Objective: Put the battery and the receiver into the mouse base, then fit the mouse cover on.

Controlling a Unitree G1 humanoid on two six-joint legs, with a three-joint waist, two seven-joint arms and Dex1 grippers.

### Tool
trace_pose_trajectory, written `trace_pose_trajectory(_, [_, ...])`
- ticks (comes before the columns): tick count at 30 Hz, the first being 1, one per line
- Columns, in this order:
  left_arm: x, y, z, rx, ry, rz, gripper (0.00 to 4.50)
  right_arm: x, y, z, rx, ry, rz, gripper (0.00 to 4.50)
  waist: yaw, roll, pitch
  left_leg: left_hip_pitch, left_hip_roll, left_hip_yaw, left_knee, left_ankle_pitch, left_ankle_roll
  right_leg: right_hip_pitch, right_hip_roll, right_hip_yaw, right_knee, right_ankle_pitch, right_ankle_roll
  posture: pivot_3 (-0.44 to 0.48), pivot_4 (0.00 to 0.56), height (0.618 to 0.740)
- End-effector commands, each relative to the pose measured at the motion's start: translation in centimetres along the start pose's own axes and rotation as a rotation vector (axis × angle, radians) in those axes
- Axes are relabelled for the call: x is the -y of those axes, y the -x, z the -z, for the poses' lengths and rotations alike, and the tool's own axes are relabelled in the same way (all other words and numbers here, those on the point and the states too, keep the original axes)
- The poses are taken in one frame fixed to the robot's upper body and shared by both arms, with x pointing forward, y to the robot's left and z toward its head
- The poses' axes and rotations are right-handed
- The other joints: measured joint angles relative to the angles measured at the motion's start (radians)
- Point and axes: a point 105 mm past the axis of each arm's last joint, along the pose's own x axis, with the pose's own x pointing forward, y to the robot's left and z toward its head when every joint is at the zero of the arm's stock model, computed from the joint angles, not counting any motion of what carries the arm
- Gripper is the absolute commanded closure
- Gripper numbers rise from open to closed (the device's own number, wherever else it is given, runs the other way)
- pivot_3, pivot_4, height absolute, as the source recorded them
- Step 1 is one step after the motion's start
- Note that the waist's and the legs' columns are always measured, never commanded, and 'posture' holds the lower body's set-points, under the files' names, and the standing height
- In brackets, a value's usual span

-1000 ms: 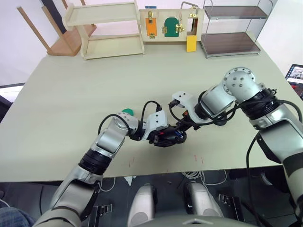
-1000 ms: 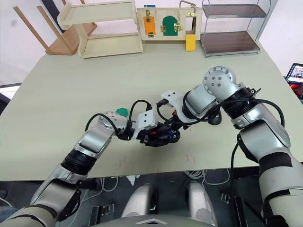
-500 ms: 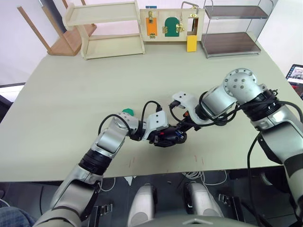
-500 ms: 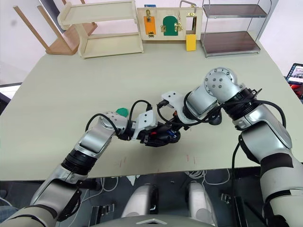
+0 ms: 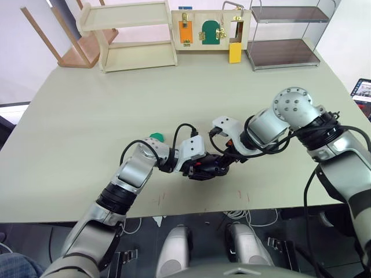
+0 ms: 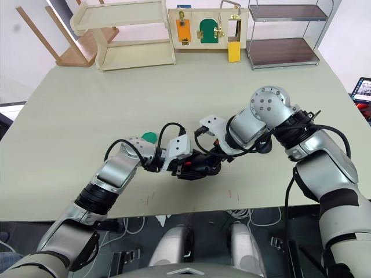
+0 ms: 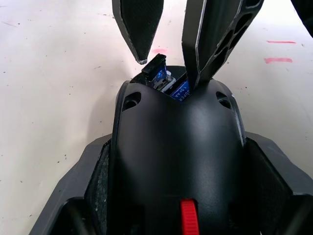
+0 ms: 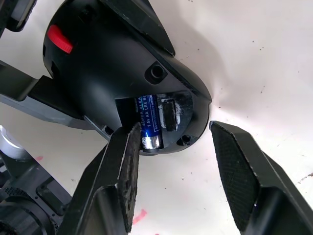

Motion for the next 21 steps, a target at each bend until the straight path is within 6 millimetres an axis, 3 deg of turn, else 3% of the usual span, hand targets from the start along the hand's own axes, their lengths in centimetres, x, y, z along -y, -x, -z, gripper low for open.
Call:
trace_pose_trajectory(1, [1.0,-0.6,0.9,-0.024,0.028,0.048,1.51,-0.6,2.1,-0.8,0.066,0.052,-0.031,2.16,0.000,0.000,0.000,0.000,0.000,0.000,0.000,0.000,0.000,0.000,0.000,0.000,0.000,0.000,0.000,0.000,0.150,0.740])
trace_pose_trajectory(11, [0.9,-0.6,0.8,-0.039,0.018,0.060,1.51,-0.3,4.3,0.5,0.139,0.128,-0.035,2.16,0.002,0.000,0.000,-0.001,0.000,-0.001,0.000,0.000,0.000,0.000,0.000,-0.001,-0.001,0.000,0.000,0.000,0.150,0.740])
trace_pose_trajectory(19, [1.0,-0.5,0.7,-0.048,0.014,0.075,1.51,0.0,6.2,1.2,0.403,0.144,-0.092,2.16,0.007,0.000,0.000,-0.003,0.000,-0.002,-0.001,0.000,0.000,-0.001,0.000,-0.002,-0.003,0.000,0.000,0.000,0.150,0.740])
trace_pose_trajectory(21, [1.0,-0.5,0.6,-0.048,0.015,0.073,1.51,-0.1,6.4,1.6,0.471,0.165,-0.107,2.68,0.007,0.000,0.000,-0.004,0.000,-0.002,-0.001,-0.001,0.001,-0.002,0.000,-0.002,-0.005,0.000,0.000,0.000,0.150,0.740])
